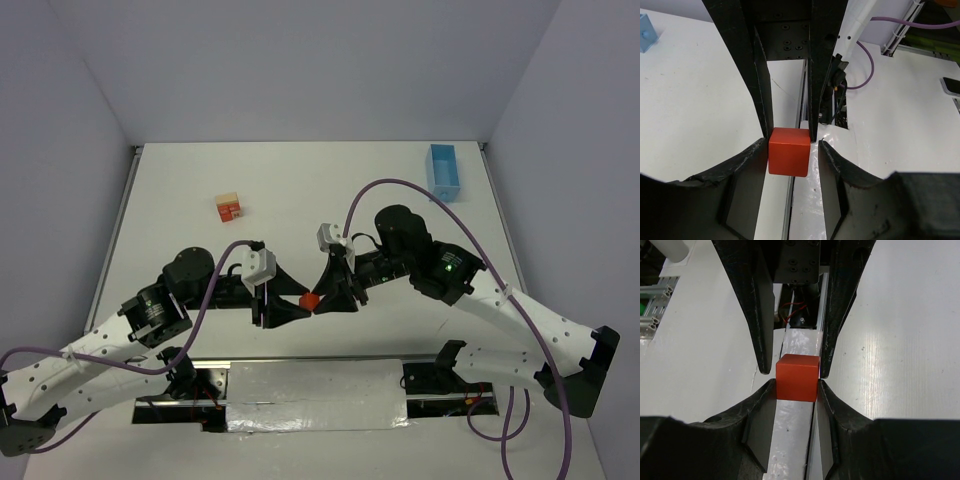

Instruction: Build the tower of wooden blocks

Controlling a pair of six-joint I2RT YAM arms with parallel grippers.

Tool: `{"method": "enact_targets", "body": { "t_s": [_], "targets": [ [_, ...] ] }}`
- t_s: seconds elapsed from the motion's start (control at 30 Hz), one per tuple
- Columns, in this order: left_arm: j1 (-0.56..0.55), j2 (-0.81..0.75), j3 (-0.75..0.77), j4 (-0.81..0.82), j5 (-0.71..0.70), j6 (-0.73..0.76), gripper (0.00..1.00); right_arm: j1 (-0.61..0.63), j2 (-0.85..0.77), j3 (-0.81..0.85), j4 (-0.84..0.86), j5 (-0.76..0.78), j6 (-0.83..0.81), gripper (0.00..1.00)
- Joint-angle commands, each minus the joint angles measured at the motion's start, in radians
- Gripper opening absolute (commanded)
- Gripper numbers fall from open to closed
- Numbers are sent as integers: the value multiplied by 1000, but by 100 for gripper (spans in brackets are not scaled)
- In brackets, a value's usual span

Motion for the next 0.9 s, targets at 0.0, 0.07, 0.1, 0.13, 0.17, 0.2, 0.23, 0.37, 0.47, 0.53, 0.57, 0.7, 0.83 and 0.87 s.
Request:
{"method": "enact_targets", "body": {
  "t_s": [0.0,0.07,0.1,0.13,0.17,0.2,0.23,0.37,0.47,0.53,0.57,0.7,0.83,0.87],
  "targets": [
    [-4,-4,44,26,-3,20,56,-3,-4,32,30,-15,-8,0],
    [-4,-7,46,25,-10,20,56,-4,0,32,28,-12,-10,0],
    [-6,-8,47,23,-18,20,56,-3,2,32,27,-6,-10,0],
    [-4,-11,47,22,-19,20,56,-4,3,32,25,-6,-11,0],
    [-4,-16,47,22,-21,20,56,-3,5,32,25,-6,-13,0],
    [-4,-17,47,20,-32,19,56,-3,5,32,25,-1,-13,0],
    [-4,-20,49,20,-38,19,56,-3,6,32,23,-1,-13,0],
    [-6,-31,46,20,-42,19,56,-4,10,33,19,-3,-14,0],
    [-4,-28,46,19,-49,17,55,-4,8,32,22,-1,-14,0],
    [-4,-27,46,22,-41,17,54,-4,6,32,22,-3,-14,0],
    [-6,-25,44,25,-42,16,53,-4,3,30,22,-4,-13,0],
    [-4,-14,44,28,-32,16,51,-1,5,30,28,-6,-11,0],
    [-4,1,46,22,-26,16,38,-4,3,32,31,-4,-8,0],
    [-6,4,47,22,-26,16,34,-3,3,33,31,-4,-10,0]
  ]
}}
